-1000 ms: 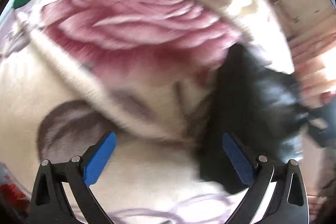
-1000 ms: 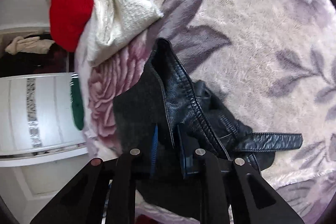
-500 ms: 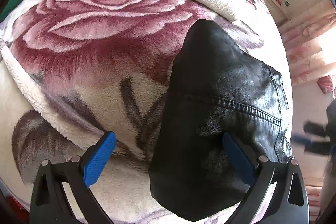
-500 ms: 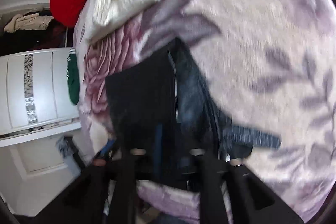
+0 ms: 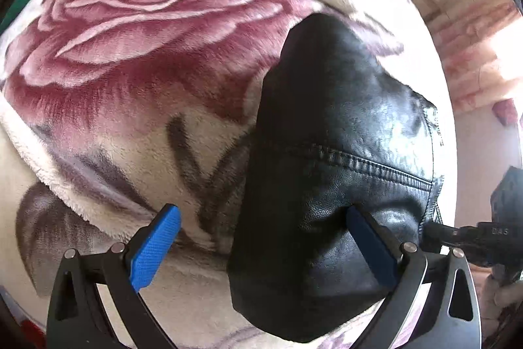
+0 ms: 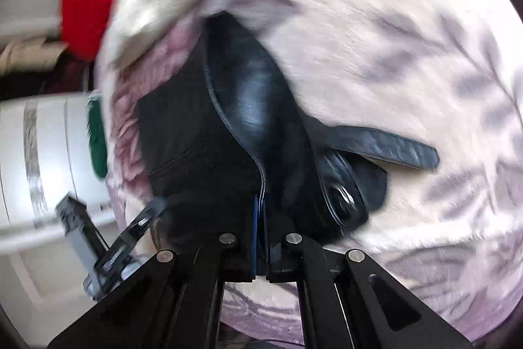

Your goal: Fold large clothes

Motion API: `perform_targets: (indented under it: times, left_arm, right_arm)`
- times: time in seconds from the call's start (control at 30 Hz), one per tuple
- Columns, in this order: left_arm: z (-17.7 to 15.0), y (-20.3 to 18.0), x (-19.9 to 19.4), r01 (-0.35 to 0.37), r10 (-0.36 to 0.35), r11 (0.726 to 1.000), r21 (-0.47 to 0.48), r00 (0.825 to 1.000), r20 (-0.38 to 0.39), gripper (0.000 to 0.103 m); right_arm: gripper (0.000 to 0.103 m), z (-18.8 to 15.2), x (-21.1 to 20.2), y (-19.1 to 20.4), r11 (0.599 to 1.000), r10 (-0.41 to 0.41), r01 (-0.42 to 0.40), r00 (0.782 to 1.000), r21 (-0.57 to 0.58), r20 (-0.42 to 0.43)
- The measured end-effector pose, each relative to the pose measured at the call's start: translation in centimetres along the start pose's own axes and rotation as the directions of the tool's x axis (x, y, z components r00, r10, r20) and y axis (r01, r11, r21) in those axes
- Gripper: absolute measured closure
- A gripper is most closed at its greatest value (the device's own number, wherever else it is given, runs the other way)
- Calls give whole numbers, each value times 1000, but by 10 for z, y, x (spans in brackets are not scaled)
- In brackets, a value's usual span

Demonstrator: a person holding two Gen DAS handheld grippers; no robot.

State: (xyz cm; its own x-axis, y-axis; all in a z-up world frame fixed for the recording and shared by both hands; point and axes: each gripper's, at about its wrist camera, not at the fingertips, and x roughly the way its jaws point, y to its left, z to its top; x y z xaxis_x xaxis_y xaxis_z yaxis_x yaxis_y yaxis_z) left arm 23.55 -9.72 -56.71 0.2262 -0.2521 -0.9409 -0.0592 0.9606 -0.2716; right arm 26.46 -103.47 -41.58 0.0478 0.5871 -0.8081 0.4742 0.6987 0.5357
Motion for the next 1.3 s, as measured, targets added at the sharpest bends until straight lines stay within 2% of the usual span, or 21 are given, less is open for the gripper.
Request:
perform_targets:
  times: [0.07,0.17,0.2,0.23,0.3,0.33,0.4,0.5,0.53,0.57,0.63,0.67,0.7,0.8,0.83,1.0,1.03,1.13,1.3]
  left_arm:
    - [0,-1,-7,-15,15,1000,9,1000,8,0]
    - [8,12,-14,40,-40,999,-29,999,-4,0]
    - [10,17,-15,71,-72,996,-46,997,-3,0]
    - [13,24,-15,100,-100,993,-65,995,-1,0]
    - [16,35,-9,127,-127,988,-88,992,2,0]
    - [17,41,-3,165,-166,981,-98,986,-2,0]
    - [20,46,3,222,-224,967,-120,975,1,0]
    - [20,56,22,372,-378,913,-167,926,-1,0]
    - [19,62,33,446,-455,872,-202,890,-1,0]
    - [19,66,39,492,-506,839,-232,863,1,0]
    - [19,73,53,579,-600,763,-288,800,20,0]
    - [19,73,58,608,-628,738,-293,778,31,0]
    - [20,71,58,621,-638,732,-280,769,41,0]
    - [25,60,57,649,-654,723,-236,753,70,0]
    - [27,55,56,642,-645,732,-230,761,72,1]
    - [32,51,49,648,-639,733,-206,760,116,19]
    - [33,52,48,648,-637,733,-208,761,122,20]
    - [35,53,39,644,-631,738,-202,764,135,22]
    - [47,49,21,638,-622,745,-193,770,145,22]
  right_arm:
    - [100,1,8,2,999,-31,30,999,-41,-23]
    - [98,8,0,20,994,-6,0,999,-105,-49]
    - [92,12,-4,24,993,10,-16,998,-116,-56]
    - [83,17,-10,26,990,23,-27,999,-136,-33]
    - [19,27,-12,28,982,72,-72,997,-177,-8]
    - [3,34,-7,28,980,71,-71,997,-184,-6]
    - [2,45,6,28,977,57,-59,998,-204,-16]
    - [2,67,37,25,963,39,-60,995,-261,-87]
    - [0,75,46,23,959,46,-76,992,-275,-114]
    - [0,79,52,19,957,69,-103,989,-272,-132]
    - [0,85,67,8,955,171,-212,965,-207,-199]
    - [0,88,68,3,949,210,-253,952,-188,-221]
    - [0,91,69,-1,941,245,-290,940,-174,-239]
    - [0,95,72,-7,929,283,-332,921,-161,-269]
    - [0,95,73,-6,927,289,-339,918,-161,-272]
    - [1,93,85,-3,927,312,-354,913,-128,-264]
    - [2,90,85,-2,925,321,-360,911,-121,-260]
    - [18,80,80,-1,918,354,-384,906,-100,-232]
    - [25,68,66,7,894,420,-441,888,-85,-186]
